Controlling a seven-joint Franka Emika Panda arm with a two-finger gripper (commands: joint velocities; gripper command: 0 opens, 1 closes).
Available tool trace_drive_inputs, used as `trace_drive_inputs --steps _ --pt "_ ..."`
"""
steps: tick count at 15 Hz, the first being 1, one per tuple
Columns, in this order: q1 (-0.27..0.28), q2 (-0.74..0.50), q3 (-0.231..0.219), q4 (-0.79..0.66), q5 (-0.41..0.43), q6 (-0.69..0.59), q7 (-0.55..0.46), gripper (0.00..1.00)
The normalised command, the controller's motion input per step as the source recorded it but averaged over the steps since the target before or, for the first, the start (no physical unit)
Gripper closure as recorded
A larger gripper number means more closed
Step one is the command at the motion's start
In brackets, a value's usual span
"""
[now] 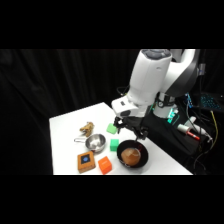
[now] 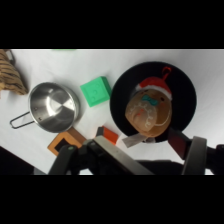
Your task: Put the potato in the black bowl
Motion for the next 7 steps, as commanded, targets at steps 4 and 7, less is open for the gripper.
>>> trace_drive_inputs --steps 4,7 --pt "-0.103 -0.18 -0.020 0.23 0.230 -0.38 -0.21 0.00" --pt "-0.080 -0.05 -0.036 0.31 0.215 -0.38 0.03 0.00"
